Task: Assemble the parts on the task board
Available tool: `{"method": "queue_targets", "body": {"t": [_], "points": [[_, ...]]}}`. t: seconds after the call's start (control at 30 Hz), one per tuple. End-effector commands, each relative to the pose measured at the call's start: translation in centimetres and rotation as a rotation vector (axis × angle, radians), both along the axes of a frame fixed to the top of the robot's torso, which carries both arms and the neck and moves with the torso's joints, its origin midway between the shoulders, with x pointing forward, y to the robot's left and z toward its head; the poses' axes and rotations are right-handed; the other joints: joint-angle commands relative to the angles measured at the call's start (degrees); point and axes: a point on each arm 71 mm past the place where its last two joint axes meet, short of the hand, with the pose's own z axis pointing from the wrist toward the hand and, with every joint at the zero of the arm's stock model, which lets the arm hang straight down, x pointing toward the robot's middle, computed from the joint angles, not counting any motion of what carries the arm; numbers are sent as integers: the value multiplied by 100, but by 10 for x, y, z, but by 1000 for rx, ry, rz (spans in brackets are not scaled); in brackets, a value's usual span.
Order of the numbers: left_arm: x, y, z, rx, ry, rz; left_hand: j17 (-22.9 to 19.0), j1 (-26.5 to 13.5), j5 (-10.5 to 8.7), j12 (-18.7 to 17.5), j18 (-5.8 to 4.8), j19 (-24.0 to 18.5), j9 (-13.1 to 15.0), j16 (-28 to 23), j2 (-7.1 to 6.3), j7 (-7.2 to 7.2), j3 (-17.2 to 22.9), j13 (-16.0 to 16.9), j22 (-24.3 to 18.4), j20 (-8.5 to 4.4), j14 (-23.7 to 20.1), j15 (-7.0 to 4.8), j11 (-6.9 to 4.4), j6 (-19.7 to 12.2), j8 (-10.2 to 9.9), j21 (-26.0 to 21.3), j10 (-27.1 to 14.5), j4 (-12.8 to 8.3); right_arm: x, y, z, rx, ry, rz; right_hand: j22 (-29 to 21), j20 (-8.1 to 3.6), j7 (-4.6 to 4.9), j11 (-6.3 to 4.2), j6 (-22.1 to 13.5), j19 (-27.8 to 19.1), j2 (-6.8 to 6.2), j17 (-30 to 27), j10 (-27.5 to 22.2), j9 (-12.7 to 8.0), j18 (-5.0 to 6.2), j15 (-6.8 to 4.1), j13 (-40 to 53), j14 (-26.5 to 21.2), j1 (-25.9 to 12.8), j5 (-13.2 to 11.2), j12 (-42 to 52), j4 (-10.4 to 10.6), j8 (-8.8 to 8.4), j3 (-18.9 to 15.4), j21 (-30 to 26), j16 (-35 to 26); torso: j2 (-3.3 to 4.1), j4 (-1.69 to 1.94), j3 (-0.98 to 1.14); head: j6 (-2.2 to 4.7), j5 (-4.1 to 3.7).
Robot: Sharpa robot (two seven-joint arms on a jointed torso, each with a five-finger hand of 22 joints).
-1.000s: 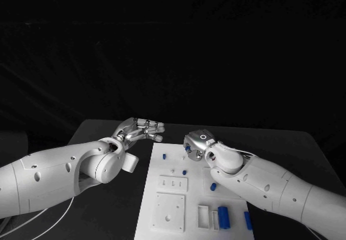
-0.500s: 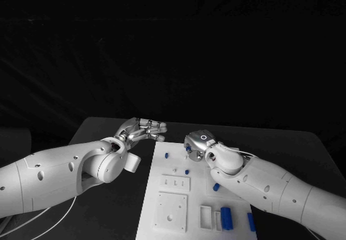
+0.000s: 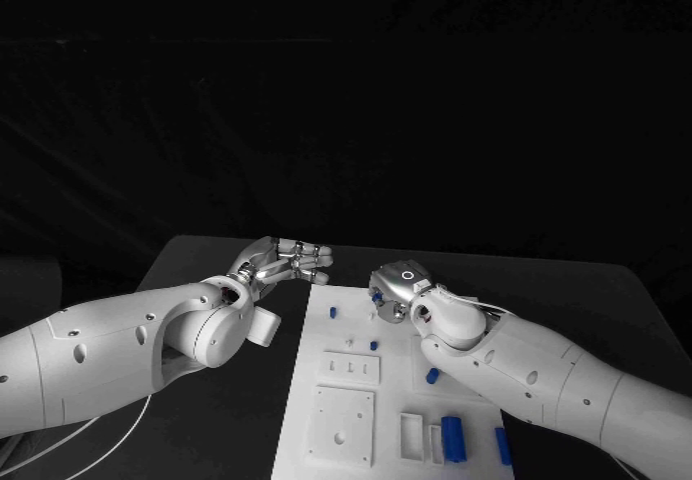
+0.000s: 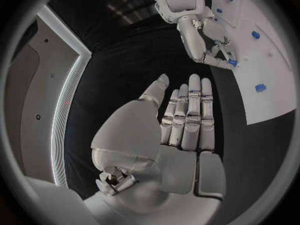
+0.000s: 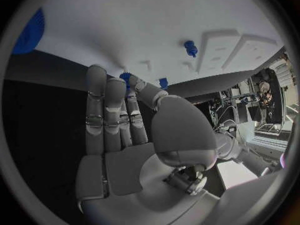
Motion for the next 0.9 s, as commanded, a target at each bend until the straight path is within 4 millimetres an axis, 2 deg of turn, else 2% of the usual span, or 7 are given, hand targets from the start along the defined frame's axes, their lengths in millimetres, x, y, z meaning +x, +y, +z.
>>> {"method": "queue_targets", "body": {"t": [0.03,0.13,0.27,0.67,0.77,0.87,0.9], "points": [[0,-2,2,-8,-3,-12,-9,3,-8,-26,-55,22,-5,22,-64,-17,-5,9,-31,6,-34,14,9,-43,-14,-1,-42,49,1,0,-2,-10,-2,10,11,2,12,7,13,36,41,0,7,3,101,-35,5,-17,34,20,41,3,18,21,-27,-17,6,2,-3,11,1],[0,-2,2,-7,-2,-12,-9,3,-8,-26,-55,22,-5,22,-64,-17,-5,9,-31,6,-34,14,9,-43,-14,-1,-42,49,1,1,-3,-8,0,13,11,2,12,7,13,36,41,0,7,3,101,-35,5,-17,34,20,41,3,18,21,-27,-17,12,7,2,-7,12],[0,-2,2,-7,-2,-12,-9,3,-8,-26,-55,22,-5,22,-64,-17,-5,9,-31,6,-34,14,9,-43,-14,-1,-42,49,2,1,-3,-6,3,14,42,9,19,15,-10,43,42,-4,-20,2,102,-28,5,-16,30,20,41,3,17,15,-70,-30,13,2,-3,-1,-10],[0,-2,1,-5,7,-14,-10,11,-10,-26,-54,27,-4,21,-66,-16,-5,10,-51,6,-32,15,13,-44,-13,4,-55,68,3,1,-5,-2,18,14,111,45,54,57,-136,56,12,-3,-155,-1,111,9,4,-15,33,24,41,8,16,-63,-159,-51,13,-7,-2,-22,5],[0,-2,1,-4,8,-14,-10,10,-10,-26,-54,28,-5,20,-73,-15,-9,10,-55,8,-33,17,17,-51,-14,4,-73,73,3,0,-5,7,18,14,114,67,88,106,-281,52,-54,-9,-326,-11,115,40,3,-19,-9,75,42,23,12,-163,-199,-72,16,-8,2,-17,5],[0,-2,1,-4,8,-13,-11,12,-13,-27,-53,27,-5,19,-75,-11,-12,9,-59,9,-35,19,21,-57,-15,3,-81,76,4,-1,-4,29,16,15,69,129,157,217,-699,54,-233,-32,-725,-22,159,109,-1,-28,-114,158,42,77,15,-416,-289,-124,17,-14,3,-24,6],[0,-1,1,-4,8,-13,-11,12,-13,-27,-53,27,-5,19,-75,-11,-12,9,-59,9,-35,19,21,-57,-15,3,-81,76,4,-1,-4,37,14,16,43,148,138,235,-823,67,-289,-43,-833,-24,178,124,1,-27,-137,161,47,106,17,-560,-330,-144,17,-14,3,-24,6]]}}
